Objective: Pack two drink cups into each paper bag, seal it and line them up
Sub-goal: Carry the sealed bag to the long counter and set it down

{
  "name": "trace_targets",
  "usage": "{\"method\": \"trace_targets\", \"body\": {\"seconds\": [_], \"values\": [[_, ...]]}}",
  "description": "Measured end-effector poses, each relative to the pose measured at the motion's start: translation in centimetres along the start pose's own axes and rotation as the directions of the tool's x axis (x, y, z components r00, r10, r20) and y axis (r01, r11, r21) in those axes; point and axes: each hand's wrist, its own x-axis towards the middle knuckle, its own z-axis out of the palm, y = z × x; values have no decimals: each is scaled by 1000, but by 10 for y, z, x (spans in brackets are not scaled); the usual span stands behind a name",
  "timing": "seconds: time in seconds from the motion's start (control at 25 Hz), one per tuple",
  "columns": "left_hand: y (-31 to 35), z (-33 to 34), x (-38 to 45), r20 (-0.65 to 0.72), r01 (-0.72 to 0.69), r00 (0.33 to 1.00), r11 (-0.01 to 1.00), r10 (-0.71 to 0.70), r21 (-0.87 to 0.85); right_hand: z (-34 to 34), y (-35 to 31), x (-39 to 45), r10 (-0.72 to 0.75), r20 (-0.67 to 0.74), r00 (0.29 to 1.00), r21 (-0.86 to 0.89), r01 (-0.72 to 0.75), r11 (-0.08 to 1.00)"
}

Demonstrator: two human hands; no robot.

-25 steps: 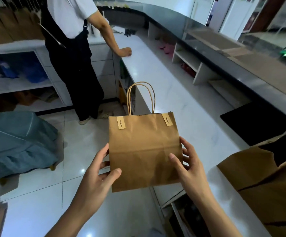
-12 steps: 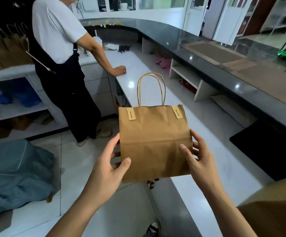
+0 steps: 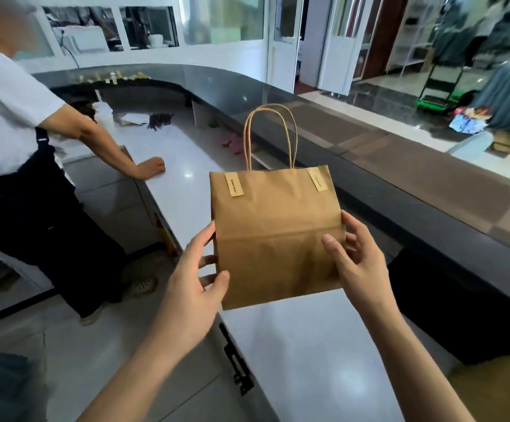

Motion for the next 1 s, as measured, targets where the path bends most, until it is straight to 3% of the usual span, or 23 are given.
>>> {"method": "trace_targets", "body": {"seconds": [0.4,0.68,0.88,1.0], "values": [[35,73,88,158,-126,977,986,143,-108,-57,-16,76,26,-282,959,-37,-38,999],[65,129,132,285,-294,897,938,337,-183,-107,-17,115,63,-476,877,-14,-79,997],[87,178,141,271,-444,834,876,481,-188,-142,-6,146,102,-601,793,73,-73,995],[92,208,141,303,-459,814,868,496,-189,-160,5,161,91,-628,773,70,-61,996]]}}
